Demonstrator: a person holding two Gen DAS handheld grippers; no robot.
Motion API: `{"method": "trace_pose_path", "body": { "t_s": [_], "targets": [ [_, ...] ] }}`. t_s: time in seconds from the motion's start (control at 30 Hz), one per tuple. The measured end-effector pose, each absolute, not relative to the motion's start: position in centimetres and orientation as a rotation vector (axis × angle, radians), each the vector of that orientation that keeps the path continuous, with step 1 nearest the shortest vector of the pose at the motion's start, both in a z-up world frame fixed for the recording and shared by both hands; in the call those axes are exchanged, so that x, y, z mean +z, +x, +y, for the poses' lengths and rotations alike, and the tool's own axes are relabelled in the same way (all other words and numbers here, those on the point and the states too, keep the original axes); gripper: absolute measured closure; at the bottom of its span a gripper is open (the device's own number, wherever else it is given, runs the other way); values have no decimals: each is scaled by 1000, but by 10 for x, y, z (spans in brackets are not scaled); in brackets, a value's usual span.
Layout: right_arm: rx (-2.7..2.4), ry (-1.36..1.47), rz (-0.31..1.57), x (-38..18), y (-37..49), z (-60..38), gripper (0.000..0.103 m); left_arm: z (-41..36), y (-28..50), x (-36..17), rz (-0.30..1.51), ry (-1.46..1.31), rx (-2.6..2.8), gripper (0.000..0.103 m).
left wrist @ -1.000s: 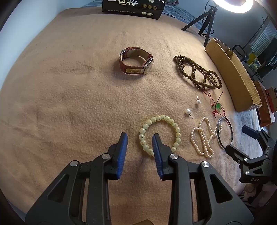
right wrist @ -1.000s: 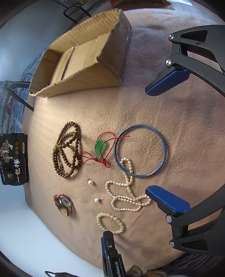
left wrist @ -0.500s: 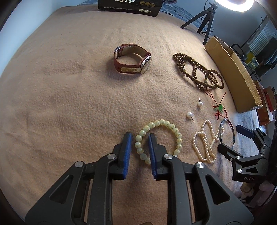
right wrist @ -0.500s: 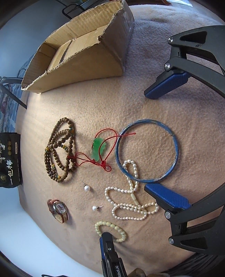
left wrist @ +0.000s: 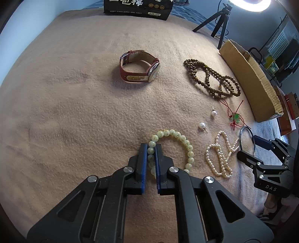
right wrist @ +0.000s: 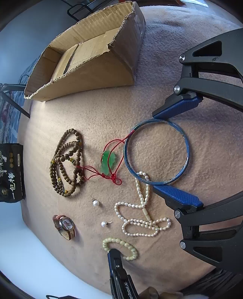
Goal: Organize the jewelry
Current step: 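Grasp the cream bead bracelet with the left gripper while the right gripper grasps the blue bangle, then carry the bracelet in the left gripper and the bangle in the right gripper over the cardboard box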
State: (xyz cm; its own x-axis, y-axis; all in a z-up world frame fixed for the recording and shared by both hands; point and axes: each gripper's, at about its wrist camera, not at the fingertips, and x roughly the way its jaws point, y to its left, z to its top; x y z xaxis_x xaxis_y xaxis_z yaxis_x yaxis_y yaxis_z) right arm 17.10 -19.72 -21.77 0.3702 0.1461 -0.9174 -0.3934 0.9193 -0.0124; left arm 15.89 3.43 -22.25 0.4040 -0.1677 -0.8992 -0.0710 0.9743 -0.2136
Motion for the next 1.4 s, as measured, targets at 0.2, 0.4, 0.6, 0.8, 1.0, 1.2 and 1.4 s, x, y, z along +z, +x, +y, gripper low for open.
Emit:
{"method": "trace_pose_path", "body": {
  "t_s": [0.2,0.4,0.6,0.8,1.0,1.2,1.4],
  "targets": [
    [360,-203,1131,-207,163,-204,32,29,151,-210,1129,-239,-85,98],
    [372,-197,1103,-193,150,-212,32,18,142,-188,1086,-226,-130,98],
    [367,-178,1062,-177,145,-228,32,6,139,-168,1045,-211,-161,98],
    [350,-157,1021,-160,141,-242,32,-7,138,-153,1013,-190,-179,98],
    [316,-133,976,-141,144,-259,32,-25,142,-135,976,-175,-218,98],
    [276,-128,940,-127,157,-276,32,-47,157,-117,934,-173,-267,98],
    [236,-117,921,-117,171,-298,32,-74,179,-103,900,-169,-314,98]
  ]
}}
